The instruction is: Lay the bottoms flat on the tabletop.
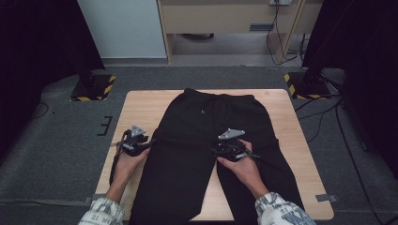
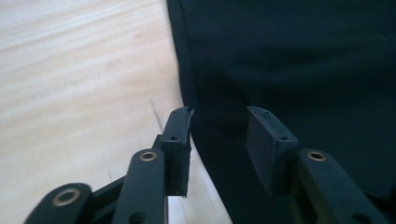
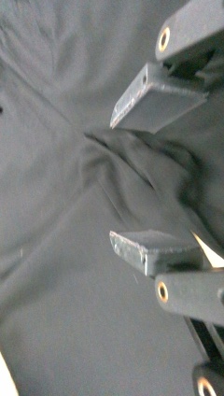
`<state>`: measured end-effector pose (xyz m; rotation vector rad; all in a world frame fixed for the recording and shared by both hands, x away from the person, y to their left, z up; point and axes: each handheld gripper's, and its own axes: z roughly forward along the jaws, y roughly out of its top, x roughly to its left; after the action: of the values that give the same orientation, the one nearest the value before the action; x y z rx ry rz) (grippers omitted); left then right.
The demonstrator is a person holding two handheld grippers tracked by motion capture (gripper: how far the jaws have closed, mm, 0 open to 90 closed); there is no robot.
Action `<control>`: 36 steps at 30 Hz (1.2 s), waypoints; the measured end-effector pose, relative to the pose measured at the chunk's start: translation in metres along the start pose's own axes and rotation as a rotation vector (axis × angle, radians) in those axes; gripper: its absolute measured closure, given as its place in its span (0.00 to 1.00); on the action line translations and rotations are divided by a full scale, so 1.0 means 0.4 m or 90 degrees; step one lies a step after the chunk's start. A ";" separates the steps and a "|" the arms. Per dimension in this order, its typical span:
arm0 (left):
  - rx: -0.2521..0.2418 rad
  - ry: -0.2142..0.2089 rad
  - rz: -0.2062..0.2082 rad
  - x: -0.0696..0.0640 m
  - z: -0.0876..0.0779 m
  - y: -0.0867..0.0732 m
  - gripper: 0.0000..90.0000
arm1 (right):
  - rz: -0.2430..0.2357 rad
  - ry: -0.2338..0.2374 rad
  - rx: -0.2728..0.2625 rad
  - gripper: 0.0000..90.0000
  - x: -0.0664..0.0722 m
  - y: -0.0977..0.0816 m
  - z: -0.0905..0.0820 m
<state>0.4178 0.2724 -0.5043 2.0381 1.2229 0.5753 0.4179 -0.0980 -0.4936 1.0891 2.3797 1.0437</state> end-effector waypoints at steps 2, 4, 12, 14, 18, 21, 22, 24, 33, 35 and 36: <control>-0.006 -0.008 -0.001 -0.014 -0.022 -0.026 0.63 | -0.006 0.016 -0.010 0.39 0.021 -0.014 -0.017; -0.005 -0.020 0.007 -0.029 -0.043 -0.051 0.61 | -0.016 0.034 -0.012 0.38 0.045 -0.023 -0.030; 0.034 -0.068 0.029 -0.072 -0.068 -0.116 0.43 | -0.047 0.081 0.006 0.39 0.122 -0.055 -0.008; 0.041 -0.081 0.029 -0.076 -0.065 -0.122 0.41 | -0.053 0.088 0.015 0.39 0.126 -0.063 0.005; 0.045 -0.075 0.041 -0.084 -0.059 -0.123 0.39 | -0.055 0.087 0.035 0.38 0.127 -0.076 0.027; 0.044 -0.072 0.059 -0.094 -0.063 -0.125 0.46 | -0.056 0.086 0.038 0.39 0.129 -0.082 0.040; 0.045 -0.075 0.062 -0.097 -0.066 -0.125 0.50 | -0.061 0.086 0.035 0.40 0.130 -0.082 0.041; 0.049 -0.081 0.073 -0.107 -0.070 -0.124 0.63 | -0.077 0.078 0.029 0.49 0.134 -0.083 0.041; 0.084 -0.106 0.077 -0.121 -0.089 -0.120 0.97 | -0.102 0.129 0.039 0.96 0.168 -0.077 0.036; 0.093 -0.109 0.086 -0.126 -0.101 -0.127 0.97 | -0.110 0.150 0.048 0.98 0.180 -0.076 0.033; 0.098 -0.110 0.096 -0.130 -0.110 -0.131 0.97 | -0.119 0.162 0.052 0.98 0.187 -0.076 0.030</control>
<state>0.3338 0.2577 -0.5151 2.2716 1.0463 0.3752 0.3595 -0.0492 -0.5235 0.7794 2.6844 1.0834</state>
